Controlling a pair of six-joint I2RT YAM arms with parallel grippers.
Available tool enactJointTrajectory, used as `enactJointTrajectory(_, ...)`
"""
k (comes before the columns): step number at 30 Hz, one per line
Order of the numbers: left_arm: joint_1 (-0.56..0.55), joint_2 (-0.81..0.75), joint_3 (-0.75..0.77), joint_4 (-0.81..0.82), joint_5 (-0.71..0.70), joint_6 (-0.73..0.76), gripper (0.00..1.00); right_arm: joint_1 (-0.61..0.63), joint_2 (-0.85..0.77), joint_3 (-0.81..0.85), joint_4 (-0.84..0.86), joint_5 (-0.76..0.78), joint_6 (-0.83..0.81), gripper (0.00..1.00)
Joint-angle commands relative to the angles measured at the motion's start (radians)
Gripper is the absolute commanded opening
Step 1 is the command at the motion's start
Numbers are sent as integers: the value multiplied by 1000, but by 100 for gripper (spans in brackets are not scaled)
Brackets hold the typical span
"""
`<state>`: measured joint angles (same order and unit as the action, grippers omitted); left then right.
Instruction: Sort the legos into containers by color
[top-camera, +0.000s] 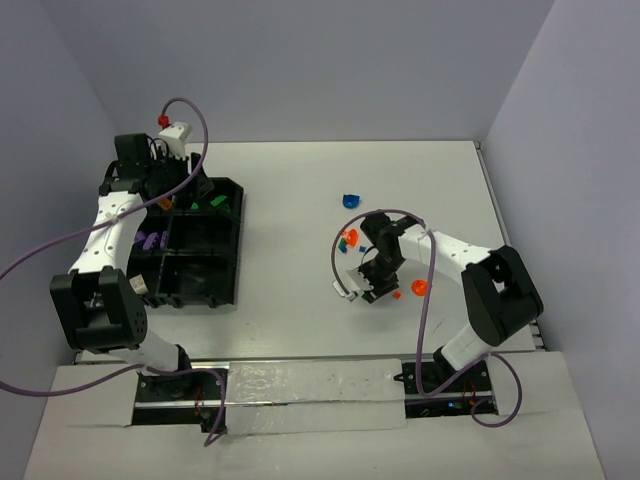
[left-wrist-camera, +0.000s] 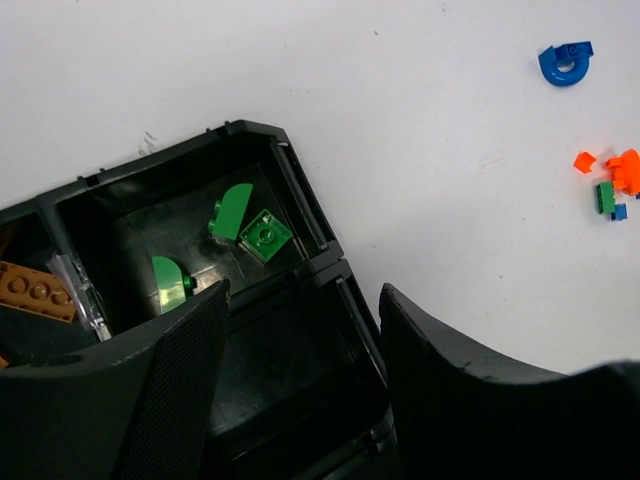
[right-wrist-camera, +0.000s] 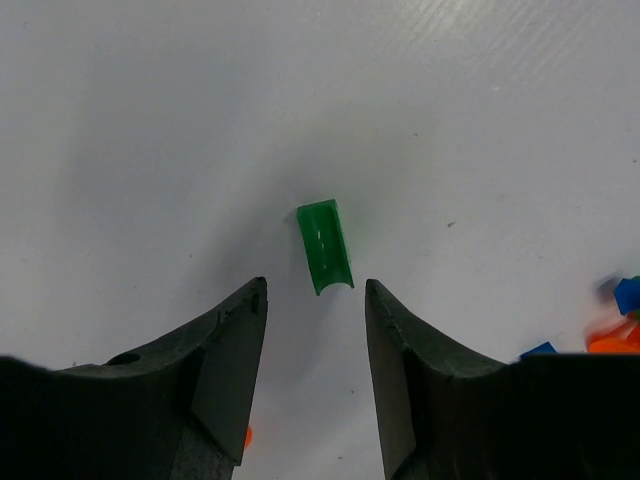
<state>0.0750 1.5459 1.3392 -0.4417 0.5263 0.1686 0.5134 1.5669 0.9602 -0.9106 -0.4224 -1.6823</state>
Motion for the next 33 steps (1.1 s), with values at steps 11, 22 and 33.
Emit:
enactJointTrajectory(11, 5, -23, -5, 18, 17, -14, 67, 21, 47, -62, 129, 49, -42, 48)
enactJointTrajectory(22, 6, -96, -75, 125, 123, -53, 65, 23, -13, 6, 108, -53, 126, 2)
enactJointTrajectory(33, -71, -208, -198, 313, 569, -67, 72, 7, 152, 654, 47, -491, 784, 0)
